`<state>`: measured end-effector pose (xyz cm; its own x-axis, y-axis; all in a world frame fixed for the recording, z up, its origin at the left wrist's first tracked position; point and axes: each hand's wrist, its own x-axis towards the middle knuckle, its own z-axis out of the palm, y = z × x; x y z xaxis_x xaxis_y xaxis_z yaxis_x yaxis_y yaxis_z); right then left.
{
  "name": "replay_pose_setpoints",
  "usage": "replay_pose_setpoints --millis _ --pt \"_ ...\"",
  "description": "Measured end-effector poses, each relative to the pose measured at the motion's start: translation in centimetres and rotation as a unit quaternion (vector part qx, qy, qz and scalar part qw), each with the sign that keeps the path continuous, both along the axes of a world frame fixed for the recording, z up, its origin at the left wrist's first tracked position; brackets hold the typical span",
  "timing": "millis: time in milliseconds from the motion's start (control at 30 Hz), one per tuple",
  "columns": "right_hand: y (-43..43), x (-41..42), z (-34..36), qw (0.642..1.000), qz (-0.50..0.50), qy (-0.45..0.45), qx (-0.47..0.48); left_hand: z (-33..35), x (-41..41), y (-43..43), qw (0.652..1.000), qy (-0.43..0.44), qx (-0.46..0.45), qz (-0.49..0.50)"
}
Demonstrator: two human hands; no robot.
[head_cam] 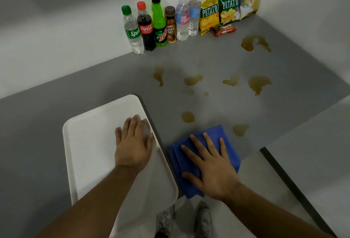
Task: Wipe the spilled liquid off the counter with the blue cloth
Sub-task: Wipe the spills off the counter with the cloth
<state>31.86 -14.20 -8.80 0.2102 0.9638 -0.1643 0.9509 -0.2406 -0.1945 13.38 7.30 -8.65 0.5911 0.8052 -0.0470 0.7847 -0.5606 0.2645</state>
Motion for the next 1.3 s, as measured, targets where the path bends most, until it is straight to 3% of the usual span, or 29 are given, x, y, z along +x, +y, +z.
replay_pose_setpoints --millis 500,733,900,1067,1300 --pt "8.8 1.4 -0.3 0.999 -0.043 -0.011 0.007 -0.5 0.1 -0.1 1.0 -0.012 0.0 0.02" --pt "6.7 0.8 -0.7 0.992 -0.121 -0.035 0.003 -0.7 0.1 0.0 1.0 -0.016 0.003 0.021" --pt "4.8 -2.3 -0.9 0.997 -0.074 -0.031 -0.019 -0.8 0.2 0.2 1.0 -0.015 0.003 0.021" --pt "9.3 -1.2 -0.6 1.0 -0.016 -0.013 0.0 -0.8 0.2 0.1 1.0 -0.021 -0.001 0.021" --pt "13.4 3.4 -0.2 0.998 -0.057 -0.033 0.007 -0.2 0.3 0.1 1.0 -0.018 -0.006 0.024"
